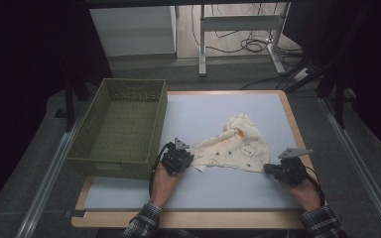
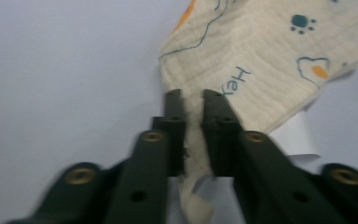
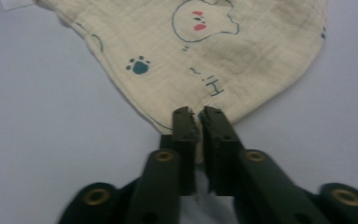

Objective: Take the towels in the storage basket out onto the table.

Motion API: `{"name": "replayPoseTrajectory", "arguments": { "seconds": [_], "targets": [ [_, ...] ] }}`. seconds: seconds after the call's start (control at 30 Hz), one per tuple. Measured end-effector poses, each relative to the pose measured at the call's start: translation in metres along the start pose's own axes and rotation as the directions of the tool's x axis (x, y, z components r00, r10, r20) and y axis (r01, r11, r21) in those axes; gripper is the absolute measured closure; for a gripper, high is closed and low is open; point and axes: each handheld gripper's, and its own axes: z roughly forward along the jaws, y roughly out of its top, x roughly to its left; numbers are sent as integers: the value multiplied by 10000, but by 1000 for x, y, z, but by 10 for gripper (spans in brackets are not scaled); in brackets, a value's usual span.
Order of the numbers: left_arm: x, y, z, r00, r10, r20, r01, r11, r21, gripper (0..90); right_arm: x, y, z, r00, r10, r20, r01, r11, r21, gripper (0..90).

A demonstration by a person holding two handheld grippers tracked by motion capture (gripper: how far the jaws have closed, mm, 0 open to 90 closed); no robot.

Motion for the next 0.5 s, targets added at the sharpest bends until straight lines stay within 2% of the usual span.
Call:
{"name": "replayPoseTrajectory", "arguments": {
  "seconds": [0.07, 0.13, 0.2, 0.3, 0.43, 0.5],
  "targets": [
    [-1, 2, -4, 9997, 191, 145, -191, 9998, 17, 892, 3, 1, -1, 9997, -220, 138, 219, 9997, 75, 870],
    [-3, 4, -10, 9990, 327, 309, -326, 9995, -19, 898, 5, 2, -6, 9989, -377, 265, 374, 9992, 113, 874],
    [-7, 6, -19, 9975, 525, 475, -520, 9986, -137, 898, 5, 0, -16, 9991, -342, 242, 343, 9994, -52, 873],
    [-16, 5, -27, 9945, 733, 744, -720, 9972, -197, 898, 4, -6, -35, 9986, -270, 444, 278, 9995, -176, 873],
    [-31, -5, -34, 9859, 914, 1400, -898, 9958, -183, 899, 3, -22, -57, 9988, -62, 484, 73, 9997, -227, 870],
    [-40, -11, -36, 9789, 1021, 1768, -1018, 9947, -105, 899, 3, -34, -65, 9989, 39, 466, -32, 9999, -150, 869]
  ]
}}
